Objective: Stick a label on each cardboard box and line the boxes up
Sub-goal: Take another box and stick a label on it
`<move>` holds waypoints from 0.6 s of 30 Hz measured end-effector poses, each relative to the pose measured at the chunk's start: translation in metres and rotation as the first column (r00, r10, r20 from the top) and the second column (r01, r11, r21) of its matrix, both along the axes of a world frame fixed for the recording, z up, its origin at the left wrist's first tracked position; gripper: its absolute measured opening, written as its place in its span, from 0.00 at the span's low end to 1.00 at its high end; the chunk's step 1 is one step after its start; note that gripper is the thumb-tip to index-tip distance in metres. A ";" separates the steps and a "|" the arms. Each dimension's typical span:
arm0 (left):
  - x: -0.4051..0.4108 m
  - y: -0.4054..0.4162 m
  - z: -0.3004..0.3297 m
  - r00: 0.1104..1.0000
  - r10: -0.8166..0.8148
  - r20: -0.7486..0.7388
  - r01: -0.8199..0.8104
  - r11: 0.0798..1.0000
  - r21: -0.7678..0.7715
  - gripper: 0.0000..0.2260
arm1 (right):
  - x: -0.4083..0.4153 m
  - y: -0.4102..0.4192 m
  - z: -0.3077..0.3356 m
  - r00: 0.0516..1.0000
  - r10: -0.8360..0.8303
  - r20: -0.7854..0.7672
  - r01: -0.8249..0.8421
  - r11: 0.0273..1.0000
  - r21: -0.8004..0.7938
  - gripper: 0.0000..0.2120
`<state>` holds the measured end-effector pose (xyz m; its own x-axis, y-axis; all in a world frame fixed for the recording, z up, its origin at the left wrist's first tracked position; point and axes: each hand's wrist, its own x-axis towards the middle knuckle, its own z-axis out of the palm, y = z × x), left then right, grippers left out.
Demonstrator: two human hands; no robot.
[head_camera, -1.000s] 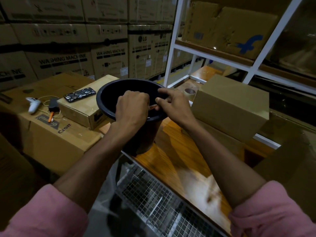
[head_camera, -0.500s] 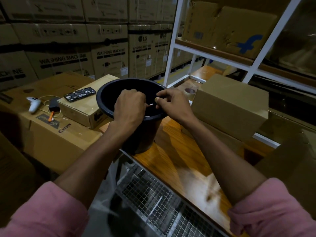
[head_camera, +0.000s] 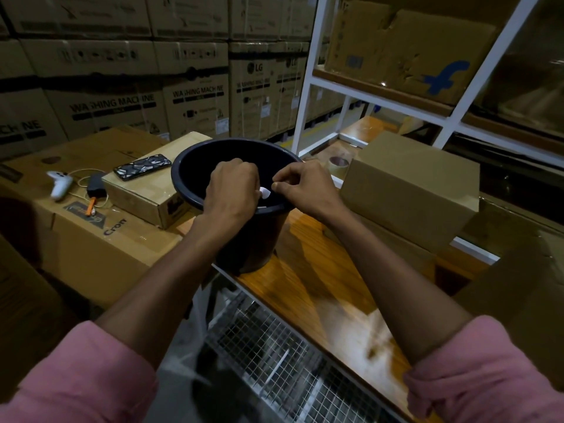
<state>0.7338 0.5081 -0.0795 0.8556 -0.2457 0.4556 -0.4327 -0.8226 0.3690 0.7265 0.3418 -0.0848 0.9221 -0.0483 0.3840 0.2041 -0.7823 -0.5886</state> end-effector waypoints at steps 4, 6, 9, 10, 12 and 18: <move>0.003 0.001 0.002 0.999 -0.032 -0.034 0.032 0.999 -0.022 0.06 | -0.001 -0.001 0.003 1.000 0.015 -0.016 -0.015 1.000 -0.013 0.06; 0.003 0.000 0.002 0.999 -0.031 -0.028 0.031 0.999 -0.008 0.05 | 0.000 -0.001 0.003 1.000 0.014 -0.021 -0.015 1.000 -0.021 0.06; 0.002 -0.001 0.001 1.000 -0.008 -0.006 0.008 0.999 0.038 0.04 | 0.001 -0.001 0.004 1.000 0.010 -0.027 -0.011 0.999 -0.030 0.06; 0.001 -0.001 0.001 1.000 -0.001 0.001 0.001 0.999 0.054 0.05 | 0.002 0.000 0.004 0.999 0.010 -0.030 -0.011 0.999 -0.033 0.06; 0.001 0.000 0.002 1.000 0.014 0.020 -0.016 0.995 0.098 0.06 | 0.002 0.000 0.004 0.999 0.012 -0.037 -0.013 0.999 -0.040 0.05; 0.002 0.000 0.002 0.998 0.048 0.040 -0.053 0.990 0.128 0.08 | 0.003 -0.001 0.004 0.999 0.015 -0.040 -0.016 0.999 -0.034 0.04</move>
<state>0.7356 0.5085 -0.0772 0.8517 -0.2612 0.4543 -0.4006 -0.8834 0.2432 0.7297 0.3405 -0.0812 0.9373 -0.0212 0.3479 0.1931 -0.7994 -0.5690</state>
